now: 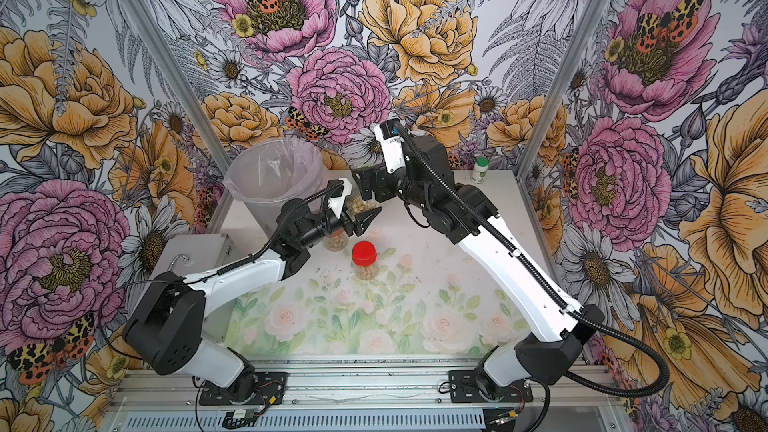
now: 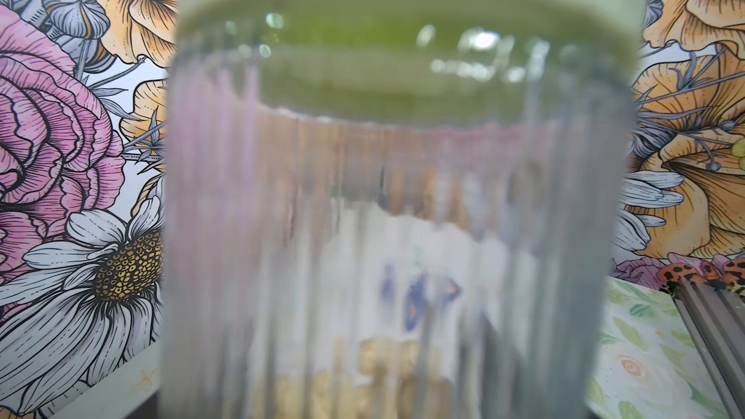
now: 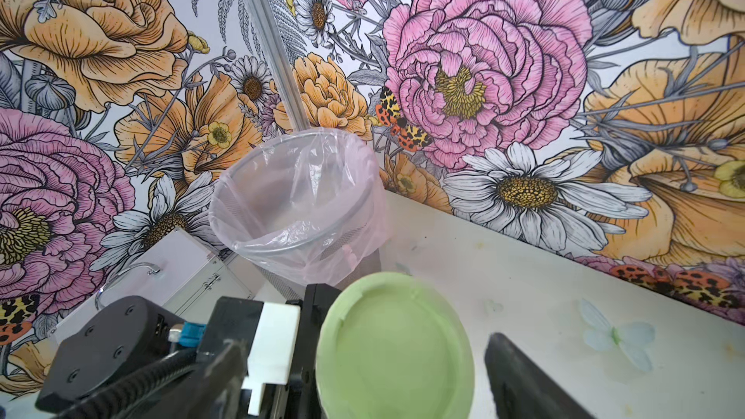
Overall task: Empty moldy peanuts from jars
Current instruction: Unscrew the lid from the jar.
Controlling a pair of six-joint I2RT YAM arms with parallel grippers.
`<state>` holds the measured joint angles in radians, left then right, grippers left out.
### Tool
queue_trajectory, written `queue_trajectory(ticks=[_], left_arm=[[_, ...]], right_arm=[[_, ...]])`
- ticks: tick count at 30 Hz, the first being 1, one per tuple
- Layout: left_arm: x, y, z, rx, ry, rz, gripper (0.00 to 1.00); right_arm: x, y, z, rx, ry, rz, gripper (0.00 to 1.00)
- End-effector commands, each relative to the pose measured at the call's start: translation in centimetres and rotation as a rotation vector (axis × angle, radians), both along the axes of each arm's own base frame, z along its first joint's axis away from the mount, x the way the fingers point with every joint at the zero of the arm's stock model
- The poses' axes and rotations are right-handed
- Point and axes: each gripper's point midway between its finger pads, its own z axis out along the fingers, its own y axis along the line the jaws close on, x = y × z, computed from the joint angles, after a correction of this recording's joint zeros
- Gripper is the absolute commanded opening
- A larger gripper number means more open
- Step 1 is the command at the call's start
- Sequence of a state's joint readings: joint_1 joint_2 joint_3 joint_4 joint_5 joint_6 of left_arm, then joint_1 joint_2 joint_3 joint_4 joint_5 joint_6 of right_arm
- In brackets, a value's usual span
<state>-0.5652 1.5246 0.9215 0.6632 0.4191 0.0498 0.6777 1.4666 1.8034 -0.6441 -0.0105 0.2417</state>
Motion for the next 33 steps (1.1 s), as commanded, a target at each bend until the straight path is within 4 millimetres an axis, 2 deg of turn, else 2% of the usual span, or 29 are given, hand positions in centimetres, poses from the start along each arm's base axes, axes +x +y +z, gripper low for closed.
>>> queue_trajectory(ticks=[1,11,16,33], left_arm=[[-1.4,1.1,5.3,-0.094,-0.130,-0.009,0.30],[-1.7,1.1,5.5,-0.090,-0.135,-0.009,0.30],[-1.7,1.0,5.5,-0.090,-0.135,-0.010,0.30],[-1.6,1.0,5.6,-0.086,-0.139,-0.005,0.30]], right_arm=[[0.2,0.2,1.0,0.017,-0.028,0.000,0.95],[1.2,-0.4,-0.6,0.043,0.040,-0.030,0.99],[1.5,0.0,-1.7,0.053,0.082,-0.013,0.99],[1.3,1.2,-2.8,0.059,0.122,0.025,0.98]])
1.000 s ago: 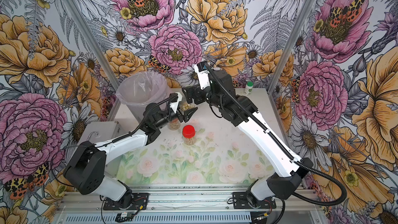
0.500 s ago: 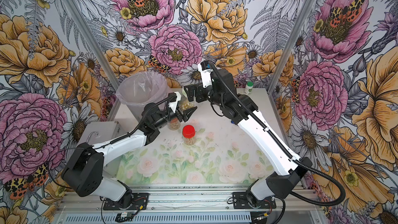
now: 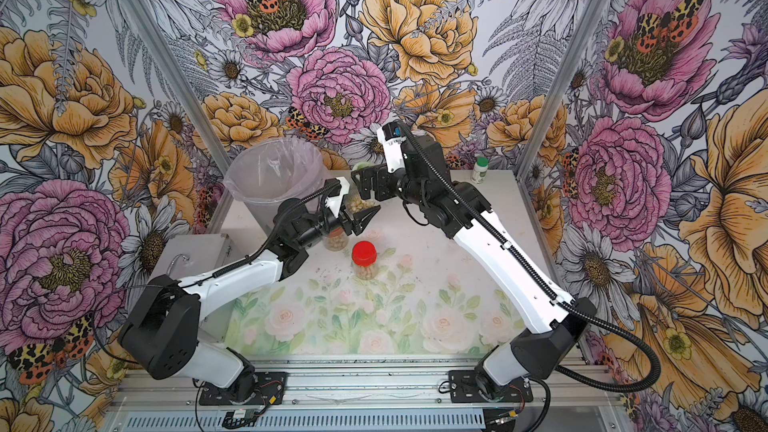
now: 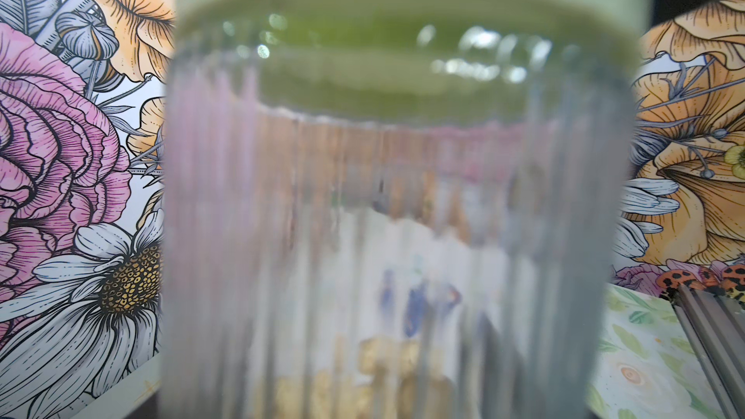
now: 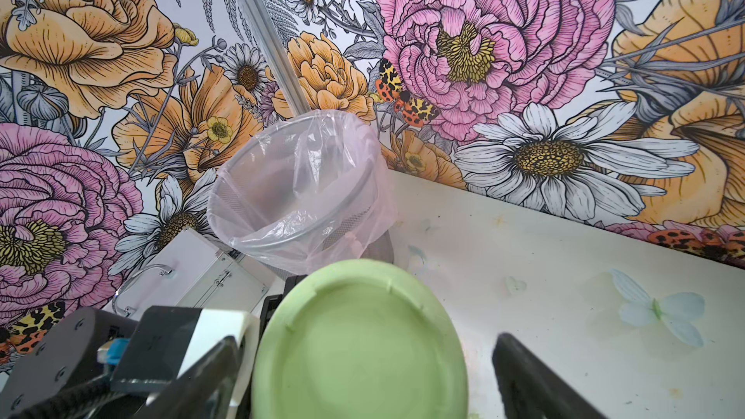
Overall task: Empty moldy peanuts from jars
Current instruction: Unscrew the lid from the jar.
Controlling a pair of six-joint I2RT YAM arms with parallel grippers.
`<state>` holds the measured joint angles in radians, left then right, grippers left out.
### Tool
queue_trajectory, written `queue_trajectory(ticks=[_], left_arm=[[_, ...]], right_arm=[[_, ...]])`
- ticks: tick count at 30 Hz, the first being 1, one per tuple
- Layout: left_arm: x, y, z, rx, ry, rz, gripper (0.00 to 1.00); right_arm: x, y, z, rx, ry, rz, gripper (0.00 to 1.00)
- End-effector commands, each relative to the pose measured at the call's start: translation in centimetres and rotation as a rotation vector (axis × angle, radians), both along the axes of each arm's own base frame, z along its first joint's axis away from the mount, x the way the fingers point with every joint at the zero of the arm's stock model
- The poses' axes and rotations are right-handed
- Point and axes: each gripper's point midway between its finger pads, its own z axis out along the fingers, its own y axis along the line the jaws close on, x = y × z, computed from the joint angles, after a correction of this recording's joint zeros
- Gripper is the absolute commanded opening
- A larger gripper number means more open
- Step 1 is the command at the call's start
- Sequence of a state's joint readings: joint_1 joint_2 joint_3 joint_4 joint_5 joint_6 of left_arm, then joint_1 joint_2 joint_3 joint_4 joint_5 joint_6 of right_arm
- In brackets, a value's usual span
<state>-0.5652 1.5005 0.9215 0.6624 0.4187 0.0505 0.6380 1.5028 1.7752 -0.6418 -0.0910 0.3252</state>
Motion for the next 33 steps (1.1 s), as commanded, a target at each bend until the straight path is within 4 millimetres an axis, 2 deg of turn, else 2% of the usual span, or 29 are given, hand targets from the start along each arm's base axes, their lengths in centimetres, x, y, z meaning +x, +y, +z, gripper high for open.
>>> queue_trajectory(ticks=[1,17,24,33], left_arm=[[-1.2,0.8,4.5,-0.074,-0.119,-0.006,0.30],[-1.8,1.0,5.5,-0.089,-0.135,-0.018,0.30],[-1.8,1.1,5.5,-0.092,-0.133,-0.019,0.30],[-1.9,1.3,5.4,-0.091,-0.133,-0.016,0.30]], right_arm=[[0.1,0.7,-0.1,0.015,0.005,0.012,0.98],[0.2,0.0,-1.5,-0.015,0.017,-0.015,0.95],[-0.2,-1.4,-1.2,-0.015,0.007,-0.042,0.95],[-0.2,-2.1,-1.1,0.002,0.014,-0.040,0.95]])
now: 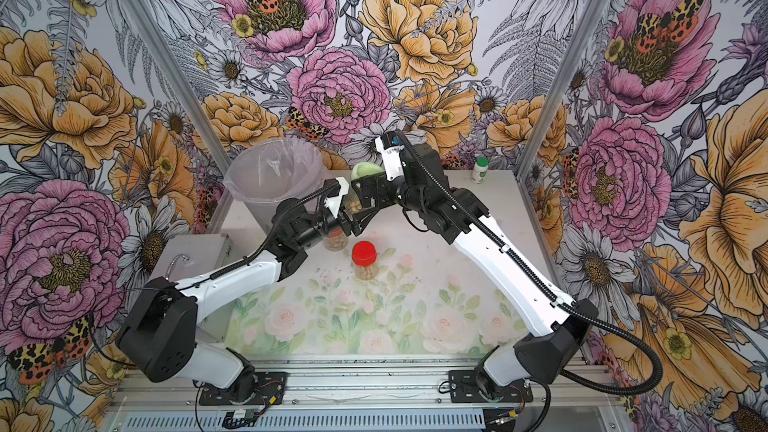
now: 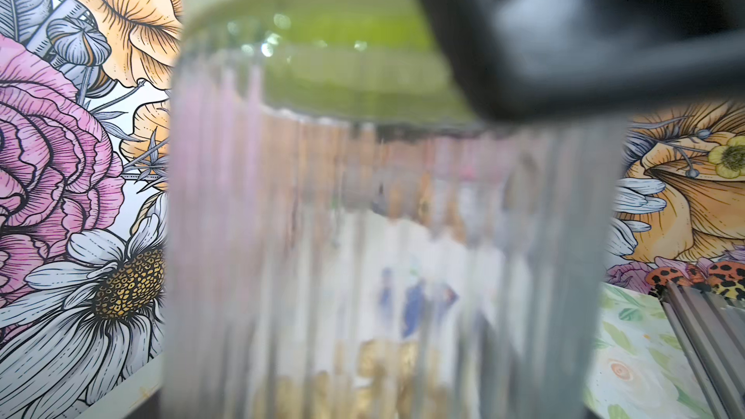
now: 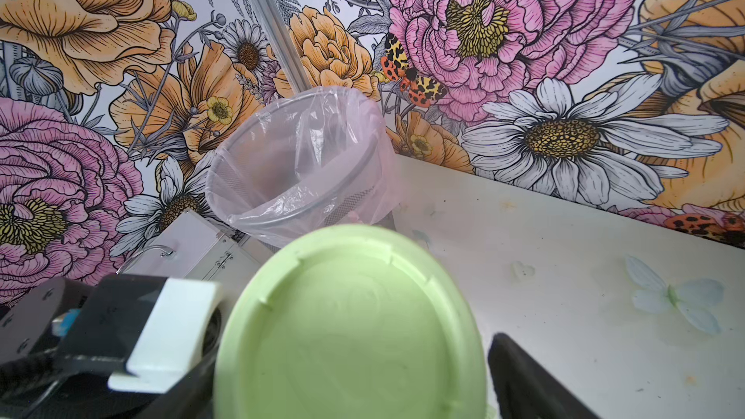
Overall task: Empty moldy peanuts from jars
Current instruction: Unscrew the lid from the jar.
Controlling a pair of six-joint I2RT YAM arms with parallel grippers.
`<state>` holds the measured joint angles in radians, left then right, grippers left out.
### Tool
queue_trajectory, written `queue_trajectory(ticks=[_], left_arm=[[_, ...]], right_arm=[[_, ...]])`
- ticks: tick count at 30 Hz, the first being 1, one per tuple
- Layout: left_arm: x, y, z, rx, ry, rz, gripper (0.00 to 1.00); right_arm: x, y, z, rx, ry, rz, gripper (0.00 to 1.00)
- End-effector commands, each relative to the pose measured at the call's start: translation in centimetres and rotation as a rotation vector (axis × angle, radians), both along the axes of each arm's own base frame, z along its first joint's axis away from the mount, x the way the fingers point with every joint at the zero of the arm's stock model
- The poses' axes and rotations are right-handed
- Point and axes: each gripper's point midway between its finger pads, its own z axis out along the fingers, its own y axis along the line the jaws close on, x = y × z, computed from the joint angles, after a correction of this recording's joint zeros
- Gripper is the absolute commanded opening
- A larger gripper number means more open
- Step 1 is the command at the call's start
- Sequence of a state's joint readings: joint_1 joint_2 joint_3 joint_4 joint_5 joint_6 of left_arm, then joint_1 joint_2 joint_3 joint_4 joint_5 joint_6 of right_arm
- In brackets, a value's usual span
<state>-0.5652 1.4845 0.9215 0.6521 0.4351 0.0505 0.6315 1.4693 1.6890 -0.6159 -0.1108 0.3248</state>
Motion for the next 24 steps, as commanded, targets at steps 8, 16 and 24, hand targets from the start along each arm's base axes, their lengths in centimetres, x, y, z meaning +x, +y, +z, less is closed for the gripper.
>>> queue_trajectory(ticks=[8,16,24], left_arm=[[-1.4,1.5,4.8,-0.089,-0.125,0.002,0.29],[-1.4,1.7,5.1,-0.092,-0.132,0.008,0.29],[-1.4,1.7,5.2,-0.093,-0.135,0.007,0.30]], right_arm=[[0.0,-2.3,0.8,0.036,0.003,-0.039,0.95],[0.0,-2.4,0.2,0.032,0.015,-0.038,0.95],[-0.1,-3.0,0.2,0.038,0.014,-0.052,0.95]])
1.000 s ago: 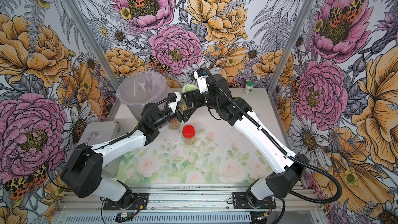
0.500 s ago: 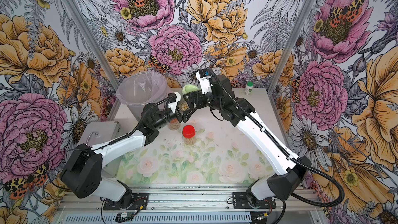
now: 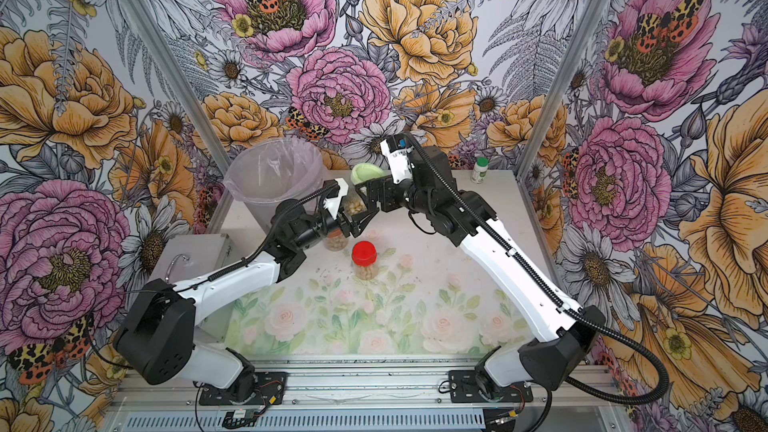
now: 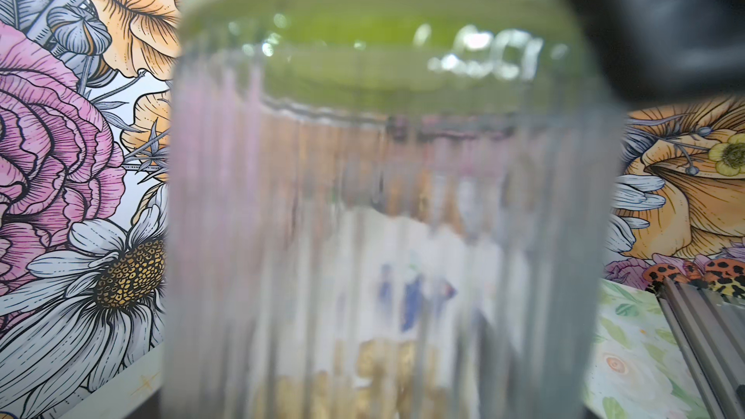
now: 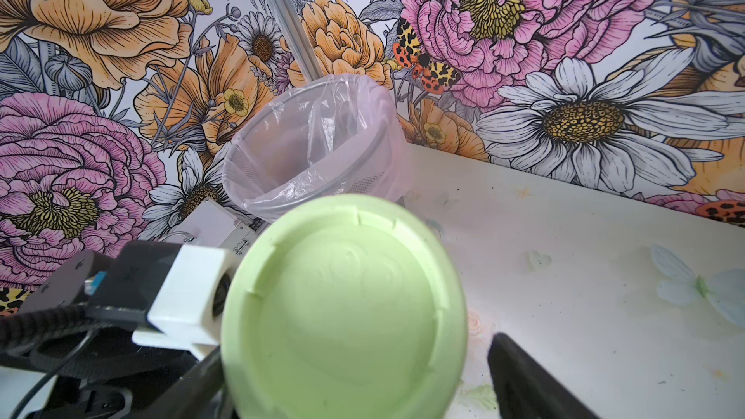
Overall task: Empty moldy peanuts from jars
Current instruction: Unscrew the lid from the jar.
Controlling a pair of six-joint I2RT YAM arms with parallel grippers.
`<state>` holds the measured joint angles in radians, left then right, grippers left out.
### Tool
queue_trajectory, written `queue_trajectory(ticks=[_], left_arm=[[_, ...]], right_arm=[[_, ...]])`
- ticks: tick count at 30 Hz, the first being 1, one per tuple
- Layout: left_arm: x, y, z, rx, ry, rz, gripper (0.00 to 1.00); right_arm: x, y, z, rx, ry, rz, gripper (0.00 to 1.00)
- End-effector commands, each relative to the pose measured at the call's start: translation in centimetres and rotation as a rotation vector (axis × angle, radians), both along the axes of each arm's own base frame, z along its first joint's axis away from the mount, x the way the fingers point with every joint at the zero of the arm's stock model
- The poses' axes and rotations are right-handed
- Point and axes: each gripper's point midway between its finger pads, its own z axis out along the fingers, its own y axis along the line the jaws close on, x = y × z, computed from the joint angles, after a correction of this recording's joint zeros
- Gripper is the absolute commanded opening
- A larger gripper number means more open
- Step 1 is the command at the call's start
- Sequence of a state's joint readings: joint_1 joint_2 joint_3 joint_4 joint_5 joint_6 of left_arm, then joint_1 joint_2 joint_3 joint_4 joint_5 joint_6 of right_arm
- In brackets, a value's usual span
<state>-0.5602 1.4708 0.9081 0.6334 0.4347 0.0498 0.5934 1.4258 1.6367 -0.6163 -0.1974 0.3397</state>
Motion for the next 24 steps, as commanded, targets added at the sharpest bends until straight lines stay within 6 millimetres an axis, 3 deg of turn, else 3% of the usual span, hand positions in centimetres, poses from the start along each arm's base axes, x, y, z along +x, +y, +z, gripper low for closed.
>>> queue_trajectory(ticks=[1,24], left_arm=[[-1.28,1.43,5.63,-0.101,-0.150,0.004,0.30],[-1.61,1.60,5.80,-0.103,-0.155,-0.001,0.30]], right_arm=[[0.83,-2.19,0.71,0.006,-0.020,-0.088,0.95],[1.41,-3.03,-0.08,0.010,-0.001,-0.112,0.95]])
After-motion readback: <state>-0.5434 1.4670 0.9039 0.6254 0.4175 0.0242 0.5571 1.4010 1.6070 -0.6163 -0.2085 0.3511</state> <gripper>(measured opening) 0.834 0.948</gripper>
